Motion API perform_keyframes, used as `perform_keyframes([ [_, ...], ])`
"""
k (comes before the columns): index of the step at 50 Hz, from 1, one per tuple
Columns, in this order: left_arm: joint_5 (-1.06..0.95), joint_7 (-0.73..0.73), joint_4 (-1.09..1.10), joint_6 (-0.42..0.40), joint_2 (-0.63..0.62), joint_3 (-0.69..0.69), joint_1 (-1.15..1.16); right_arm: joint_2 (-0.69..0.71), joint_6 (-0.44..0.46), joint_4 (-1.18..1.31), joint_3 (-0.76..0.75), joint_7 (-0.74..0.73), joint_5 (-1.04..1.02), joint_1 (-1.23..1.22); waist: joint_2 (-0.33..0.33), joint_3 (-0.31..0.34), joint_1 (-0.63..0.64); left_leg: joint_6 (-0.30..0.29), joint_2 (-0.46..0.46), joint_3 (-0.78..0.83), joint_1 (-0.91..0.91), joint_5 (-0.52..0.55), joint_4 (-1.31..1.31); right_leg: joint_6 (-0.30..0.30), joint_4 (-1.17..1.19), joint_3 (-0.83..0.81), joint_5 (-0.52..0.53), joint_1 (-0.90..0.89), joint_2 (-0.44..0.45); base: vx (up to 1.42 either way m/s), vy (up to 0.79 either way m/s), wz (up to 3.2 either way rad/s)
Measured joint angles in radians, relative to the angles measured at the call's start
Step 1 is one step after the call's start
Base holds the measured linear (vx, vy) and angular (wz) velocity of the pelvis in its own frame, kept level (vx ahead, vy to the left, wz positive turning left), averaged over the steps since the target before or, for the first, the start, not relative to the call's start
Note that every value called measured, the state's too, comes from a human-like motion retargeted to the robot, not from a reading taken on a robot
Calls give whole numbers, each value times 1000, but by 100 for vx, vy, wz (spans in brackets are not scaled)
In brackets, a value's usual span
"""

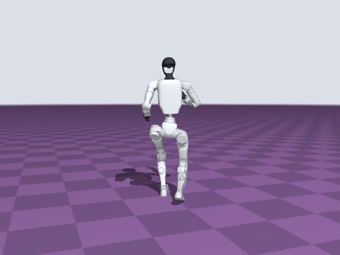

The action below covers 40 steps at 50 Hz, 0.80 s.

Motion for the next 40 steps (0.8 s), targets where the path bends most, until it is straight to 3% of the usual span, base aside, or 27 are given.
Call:
perform_keyframes([
  [3, 62, 79, -36, -18, -31, -4, -151, 48, 6, 102, 32, 60, -23, 126, -48, 20, -78, 56, -111, 21, 88, -19, 14, 27, 248, 23, 119, -13, -142, -6, 5, 72],
  [5, 120, 144, -57, -30, -44, -9, -310, 85, 10, 203, 47, 98, -40, 213, -79, 22, -153, 62, -169, 19, 147, -21, -26, 15, 413, 53, 167, -109, -240, -11, 0, 76],
  [7, 155, 196, -61, -31, -45, -6, -479, 102, 6, 300, 61, 131, -43, 285, -85, 13, -227, 62, -206, 3, 235, -21, -103, -16, 495, 101, 141, -246, -300, -5, 4, 34],
  [10, 173, 238, -60, -38, -36, 6, -675, 86, -9, 378, 70, 168, -8, 387, -48, -2, -299, 56, -215, -26, 396, -21, -222, -46, 458, 141, 65, -432, -301, 5, 6, -41],
  [13, 178, 243, -46, -58, -24, 5, -775, 49, -16, 402, 50, 190, 34, 475, 23, -14, -316, -11, -134, -43, 525, -21, -275, -51, 248, 93, -9, -536, -206, 9, -5, -100],
  [17, 178, 219, -10, -86, -15, -20, -791, 28, -14, 409, 13, 186, 54, 544, 133, -30, -261, -91, 39, -44, 582, -18, -168, -49, -20, 12, -26, -575, 2, 3, -8, -123],
  [22, 121, 122, 77, -51, -45, -50, -627, 51, 3, 384, 0, 142, 47, 471, 237, 38, -138, -140, 283, -77, 633, 45, 235, -173, 25, -84, -52, -430, 212, 0, -6, -104],
  [25, 91, 49, 169, 2, -77, -54, -455, 63, 17, 338, -4, 102, 3, 321, 265, 63, -35, -109, 431, -85, 486, 128, 524, -246, 8, -104, -59, -377, 305, -11, -6, -79],
  [28, 72, -13, 203, 34, -82, -37, -269, 43, 28, 249, -22, 41, -41, 151, 253, 40, 62, -50, 483, -108, 240, 76, 626, -237, -78, -80, -59, -316, 351, -4, -2, -48],
  [31, 31, -55, 169, 40, -49, -9, -98, 16, 30, 144, -42, -12, -37, 28, 205, 17, 105, -25, 422, -97, 53, 25, 499, -181, -144, -43, -59, -221, 322, 5, 3, 13],
  [34, -8, -68, 139, 29, -12, 9, 16, -4, 24, 70, -45, -33, -13, -30, 131, -5, 83, -39, 261, -58, -44, 16, 215, -100, -151, -27, -47, -127, 210, 8, 6, 82],
  [37, -36, -48, 132, 25, -3, 14, 54, -8, 23, 52, -31, -23, -6, -24, 47, -21, 17, -47, 66, -20, -47, 37, -51, -16, -97, -19, 0, -50, 53, 6, 7, 109],
  [40, -19, -1, 126, 13, -19, 17, 14, 16, 26, 107, -1, 14, -18, 37, -6, 0, -28, -3, -45, 5, 22, 41, -48, 34, 56, 4, 70, 31, -58, 2, 6, 50],
])
